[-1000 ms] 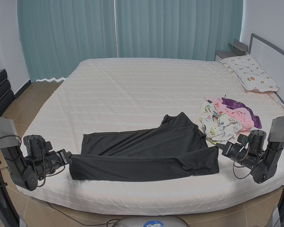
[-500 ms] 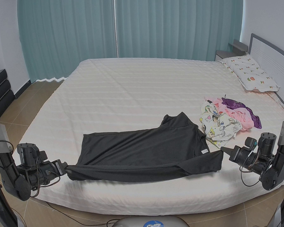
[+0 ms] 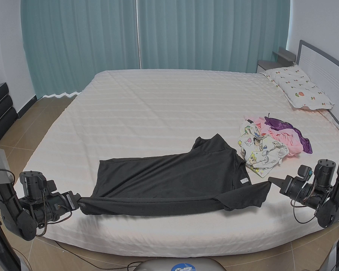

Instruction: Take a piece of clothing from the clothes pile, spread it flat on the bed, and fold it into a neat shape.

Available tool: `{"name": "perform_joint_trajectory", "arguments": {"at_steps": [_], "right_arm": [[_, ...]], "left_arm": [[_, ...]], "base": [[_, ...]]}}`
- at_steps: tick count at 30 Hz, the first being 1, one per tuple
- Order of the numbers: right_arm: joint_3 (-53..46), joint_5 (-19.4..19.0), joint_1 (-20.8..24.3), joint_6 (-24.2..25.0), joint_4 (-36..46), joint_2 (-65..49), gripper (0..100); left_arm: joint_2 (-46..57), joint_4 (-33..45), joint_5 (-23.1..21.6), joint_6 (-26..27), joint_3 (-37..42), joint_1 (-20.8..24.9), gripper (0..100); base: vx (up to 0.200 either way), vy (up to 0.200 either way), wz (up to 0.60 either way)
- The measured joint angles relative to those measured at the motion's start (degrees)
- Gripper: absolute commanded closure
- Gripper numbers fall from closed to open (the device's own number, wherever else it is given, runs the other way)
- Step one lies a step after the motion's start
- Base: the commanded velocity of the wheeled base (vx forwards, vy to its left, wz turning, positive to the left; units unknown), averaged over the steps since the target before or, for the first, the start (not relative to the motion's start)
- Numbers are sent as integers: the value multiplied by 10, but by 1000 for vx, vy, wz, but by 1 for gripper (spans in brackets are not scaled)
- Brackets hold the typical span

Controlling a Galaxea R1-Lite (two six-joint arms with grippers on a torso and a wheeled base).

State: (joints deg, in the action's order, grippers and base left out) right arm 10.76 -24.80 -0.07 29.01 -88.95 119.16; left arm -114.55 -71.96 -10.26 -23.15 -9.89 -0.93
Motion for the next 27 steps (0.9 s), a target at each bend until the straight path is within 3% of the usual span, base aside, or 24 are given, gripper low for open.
{"name": "perform_joint_trajectory", "arguments": {"at_steps": [17,27], "right_arm": [[141,-4,9,-1,0,126,100],[205,-4,11,-1,63,164,100]], "left_arm": [[-119,8,62,33,-135,9,100],[-184,28,75,36,-202,19,100]], "base": [[0,0,0],[0,0,0]]}}
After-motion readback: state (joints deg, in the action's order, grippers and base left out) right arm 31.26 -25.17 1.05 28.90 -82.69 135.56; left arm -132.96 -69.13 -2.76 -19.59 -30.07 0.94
